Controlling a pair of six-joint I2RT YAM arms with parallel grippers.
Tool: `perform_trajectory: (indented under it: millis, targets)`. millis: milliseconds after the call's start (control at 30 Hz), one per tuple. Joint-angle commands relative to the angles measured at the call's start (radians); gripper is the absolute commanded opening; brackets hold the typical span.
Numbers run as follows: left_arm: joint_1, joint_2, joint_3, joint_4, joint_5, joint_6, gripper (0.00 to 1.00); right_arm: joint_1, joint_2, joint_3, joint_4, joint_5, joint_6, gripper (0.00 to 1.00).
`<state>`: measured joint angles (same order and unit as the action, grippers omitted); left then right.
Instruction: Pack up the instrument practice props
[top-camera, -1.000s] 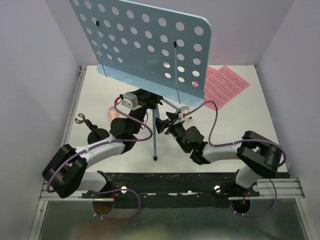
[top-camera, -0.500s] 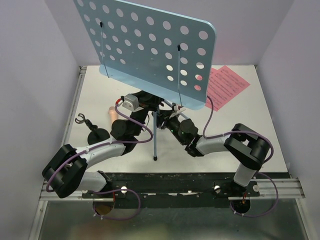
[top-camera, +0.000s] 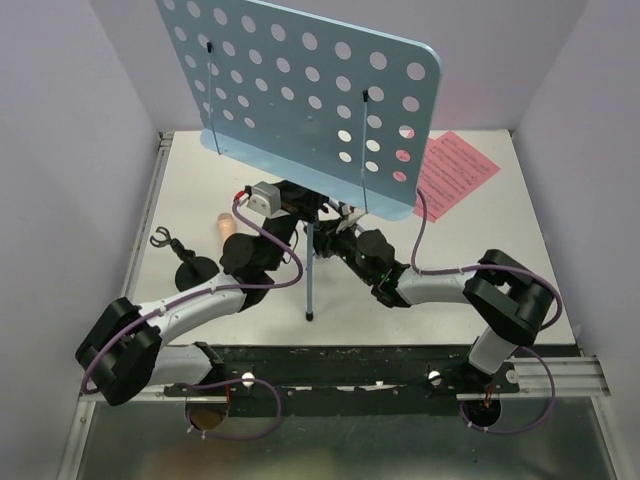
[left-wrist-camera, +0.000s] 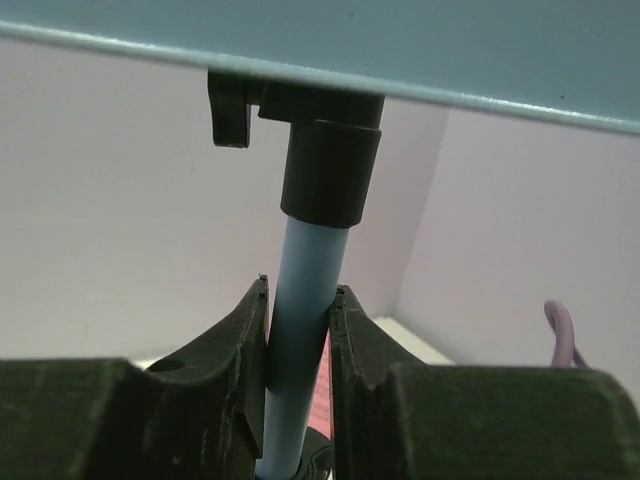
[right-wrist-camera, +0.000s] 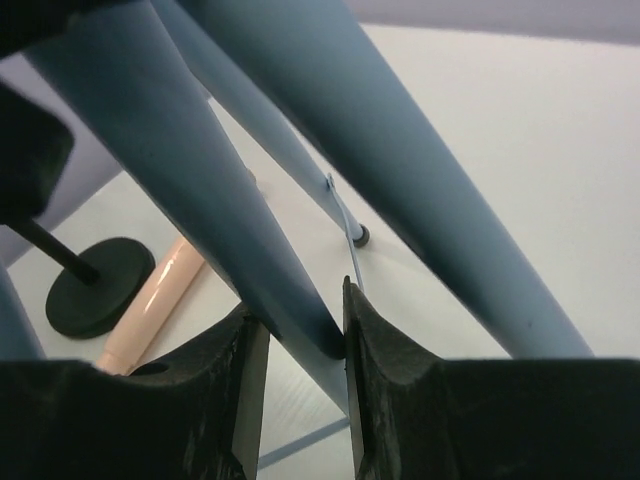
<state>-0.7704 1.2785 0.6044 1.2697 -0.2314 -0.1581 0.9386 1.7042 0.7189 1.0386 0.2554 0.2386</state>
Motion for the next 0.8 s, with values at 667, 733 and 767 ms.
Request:
perform_trajectory:
  millis: [667,733,767]
  targets:
    - [-0.035,-0.249,0.192,-0.929,-0.060,-0.089,0.00,-0.038,-0.305,0.162,-0.486,-0.145,0.185,0.01]
    - [-0.035,-0.257,0.215,-0.966,-0.054,-0.103,0.00,-0.038,-0.304,0.184,-0.523,-0.174,0.200,0.01]
    - [-0.036,-0.257,0.241,-0.996,-0.052,-0.110,0.00,-0.040,-0.305,0.203,-0.554,-0.182,0.214,0.01]
